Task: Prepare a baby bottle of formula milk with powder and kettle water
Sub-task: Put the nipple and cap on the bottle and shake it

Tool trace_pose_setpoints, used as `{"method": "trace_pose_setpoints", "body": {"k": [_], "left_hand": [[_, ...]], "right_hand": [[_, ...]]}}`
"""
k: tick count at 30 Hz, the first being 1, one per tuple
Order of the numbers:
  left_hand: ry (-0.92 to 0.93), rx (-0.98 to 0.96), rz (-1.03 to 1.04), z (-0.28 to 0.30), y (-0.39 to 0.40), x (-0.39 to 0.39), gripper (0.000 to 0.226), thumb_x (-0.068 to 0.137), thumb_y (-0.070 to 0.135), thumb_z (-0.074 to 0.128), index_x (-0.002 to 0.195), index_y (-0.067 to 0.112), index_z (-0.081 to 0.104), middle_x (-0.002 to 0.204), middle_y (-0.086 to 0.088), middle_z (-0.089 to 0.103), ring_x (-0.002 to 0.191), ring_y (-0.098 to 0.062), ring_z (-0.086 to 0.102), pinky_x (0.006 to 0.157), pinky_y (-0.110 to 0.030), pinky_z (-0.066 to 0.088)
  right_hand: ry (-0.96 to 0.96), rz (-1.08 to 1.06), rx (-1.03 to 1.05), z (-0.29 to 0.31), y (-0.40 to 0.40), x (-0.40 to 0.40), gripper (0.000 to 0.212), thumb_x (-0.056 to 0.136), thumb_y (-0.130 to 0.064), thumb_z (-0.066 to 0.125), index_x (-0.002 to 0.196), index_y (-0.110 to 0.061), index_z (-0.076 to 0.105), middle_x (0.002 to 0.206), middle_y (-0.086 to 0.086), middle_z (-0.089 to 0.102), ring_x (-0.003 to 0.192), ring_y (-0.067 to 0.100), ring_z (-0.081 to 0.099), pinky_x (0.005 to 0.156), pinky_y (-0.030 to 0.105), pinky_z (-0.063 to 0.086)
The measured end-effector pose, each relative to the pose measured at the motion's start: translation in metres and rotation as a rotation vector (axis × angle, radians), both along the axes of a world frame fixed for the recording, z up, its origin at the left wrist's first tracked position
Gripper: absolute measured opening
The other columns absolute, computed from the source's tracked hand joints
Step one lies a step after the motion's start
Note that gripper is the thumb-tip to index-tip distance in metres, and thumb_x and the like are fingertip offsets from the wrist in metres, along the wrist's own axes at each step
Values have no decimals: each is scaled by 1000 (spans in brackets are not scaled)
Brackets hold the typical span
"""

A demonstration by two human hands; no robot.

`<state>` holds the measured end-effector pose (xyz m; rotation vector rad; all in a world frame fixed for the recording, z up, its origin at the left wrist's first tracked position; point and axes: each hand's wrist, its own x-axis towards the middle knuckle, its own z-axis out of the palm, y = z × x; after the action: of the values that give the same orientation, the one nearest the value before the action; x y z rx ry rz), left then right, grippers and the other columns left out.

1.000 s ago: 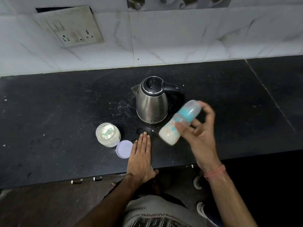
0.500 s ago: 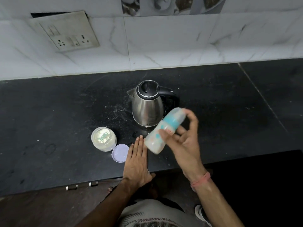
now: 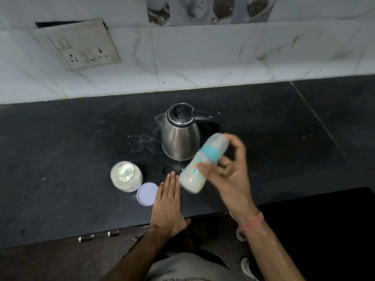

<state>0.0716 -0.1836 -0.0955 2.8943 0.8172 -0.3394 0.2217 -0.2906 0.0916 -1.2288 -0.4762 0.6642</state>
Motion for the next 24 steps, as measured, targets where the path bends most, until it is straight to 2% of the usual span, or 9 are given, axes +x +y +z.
{"method": "trace_pose_setpoints", "body": {"k": [3, 4, 8, 11, 13, 17, 19, 22, 24], "left_hand": [[0, 12, 12, 2, -2, 0, 151, 76, 84, 54, 176, -1, -22, 184, -23, -33, 176, -35, -21, 143, -52, -5], [-6, 10, 14, 2, -2, 0, 151, 76, 84, 53, 176, -1, -22, 184, -22, -33, 177, -35, -21, 143, -52, -5], [-40, -10, -6, -2, 0, -1, 144, 77, 83, 49, 180, 5, -13, 186, -22, -28, 177, -36, -18, 143, -53, 1], [-66, -3, 4, -3, 0, -2, 144, 77, 83, 49, 179, 0, -11, 187, -23, -24, 178, -36, -14, 144, -53, 2], [-48, 3, 5, -1, -2, -1, 145, 78, 83, 49, 178, -1, -14, 187, -23, -25, 177, -36, -16, 144, -53, -1], [28, 9, -18, -1, 0, 0, 144, 78, 83, 47, 178, 4, -21, 183, -23, -35, 175, -37, -27, 142, -54, -6], [39, 18, -14, 0, 0, 0, 144, 78, 84, 45, 178, 3, -21, 184, -23, -33, 175, -37, -26, 142, -54, -7], [16, 15, 18, 2, -2, 1, 146, 79, 86, 42, 175, 0, -25, 184, -22, -35, 175, -34, -25, 143, -52, -6], [6, 3, 11, 3, -2, 1, 145, 80, 86, 47, 178, 2, -19, 187, -22, -27, 177, -34, -20, 143, -52, -6]], "right_hand": [[93, -266, 80, 3, 3, 5, 79, 92, -13, 91, 150, -42, 45, 135, 12, 79, 121, 31, 81, 99, 50, 67], [79, -247, 58, 2, 2, 5, 78, 91, -14, 91, 148, -43, 45, 134, 12, 80, 119, 30, 81, 98, 48, 68], [-23, 112, -59, -1, -10, 4, 88, 88, -7, 94, 154, -35, 42, 130, 15, 80, 113, 32, 83, 91, 39, 68], [55, -76, 19, 1, -10, 6, 86, 86, -16, 95, 153, -37, 44, 133, 15, 79, 117, 33, 82, 93, 42, 68], [75, -118, 21, 3, -7, 7, 83, 90, -13, 93, 153, -37, 43, 131, 14, 80, 116, 31, 82, 94, 46, 69], [-51, 164, -85, 5, -6, 4, 88, 89, -5, 95, 152, -36, 42, 130, 14, 80, 113, 34, 83, 94, 49, 69], [-28, 61, -15, 10, -4, -1, 87, 88, -11, 96, 153, -36, 44, 132, 12, 80, 114, 34, 83, 93, 44, 69], [110, -227, 73, 10, 5, -4, 86, 91, -18, 95, 155, -35, 40, 134, 10, 80, 119, 32, 81, 98, 48, 68], [83, -188, 13, 7, 6, -9, 89, 90, -14, 95, 156, -33, 38, 134, 10, 80, 117, 32, 82, 98, 49, 68]]}}
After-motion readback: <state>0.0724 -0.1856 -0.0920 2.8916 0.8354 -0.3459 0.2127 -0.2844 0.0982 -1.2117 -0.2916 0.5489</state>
